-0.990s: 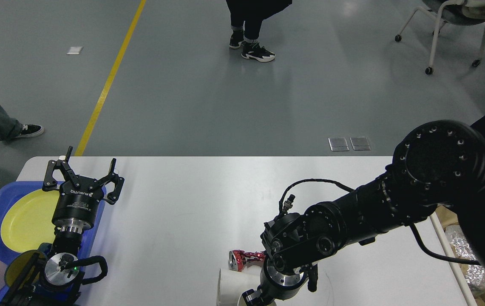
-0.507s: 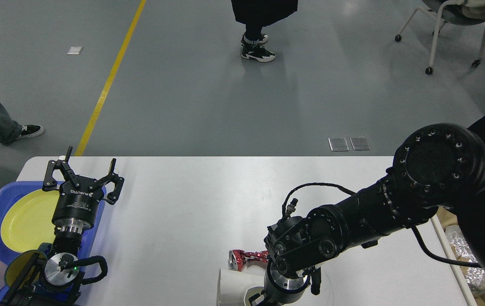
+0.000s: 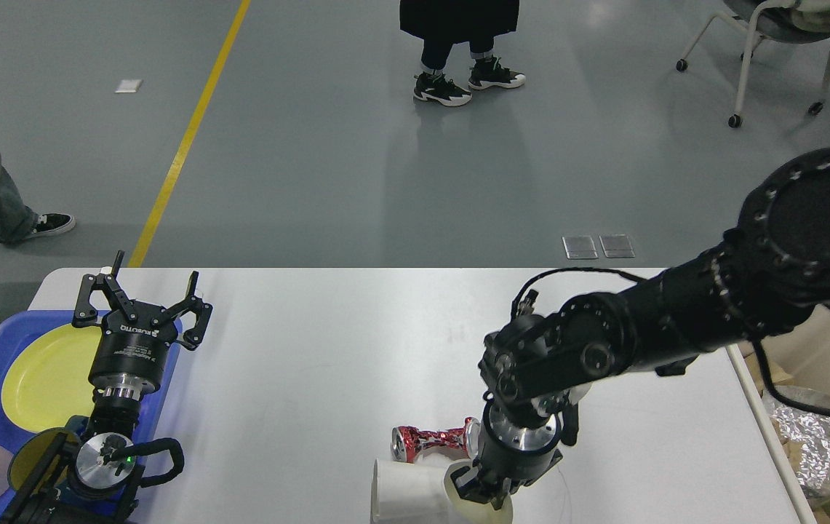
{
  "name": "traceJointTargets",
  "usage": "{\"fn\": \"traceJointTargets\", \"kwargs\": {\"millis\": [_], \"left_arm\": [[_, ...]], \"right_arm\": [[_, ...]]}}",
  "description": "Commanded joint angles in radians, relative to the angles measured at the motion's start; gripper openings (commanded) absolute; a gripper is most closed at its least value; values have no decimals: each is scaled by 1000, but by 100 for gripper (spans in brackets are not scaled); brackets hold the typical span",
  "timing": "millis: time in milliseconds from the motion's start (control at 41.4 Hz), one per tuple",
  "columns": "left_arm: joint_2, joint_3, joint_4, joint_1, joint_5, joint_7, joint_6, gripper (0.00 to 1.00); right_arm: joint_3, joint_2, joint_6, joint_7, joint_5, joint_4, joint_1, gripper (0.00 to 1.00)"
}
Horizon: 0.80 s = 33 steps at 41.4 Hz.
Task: Tidy desktop
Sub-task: 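Lift the white cup and carry it to the white bin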
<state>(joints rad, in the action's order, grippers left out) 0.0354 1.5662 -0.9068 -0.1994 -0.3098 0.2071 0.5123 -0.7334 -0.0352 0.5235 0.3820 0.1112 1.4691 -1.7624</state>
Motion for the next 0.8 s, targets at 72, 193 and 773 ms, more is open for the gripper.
{"fn": "traceJointTargets", "kwargs": {"millis": [72,193,773], "left_arm": [[0,0,0,0,0,0,0,97],[0,0,0,0,0,0,0,97],[0,0,0,0,0,0,0,97]], "right_arm": [[-67,-118,75,-8,-64,82,-261,0],[-132,-129,125,-14,-113,99,-373,0],[-514,-149,148,-376,-171,112,-534,0]]}}
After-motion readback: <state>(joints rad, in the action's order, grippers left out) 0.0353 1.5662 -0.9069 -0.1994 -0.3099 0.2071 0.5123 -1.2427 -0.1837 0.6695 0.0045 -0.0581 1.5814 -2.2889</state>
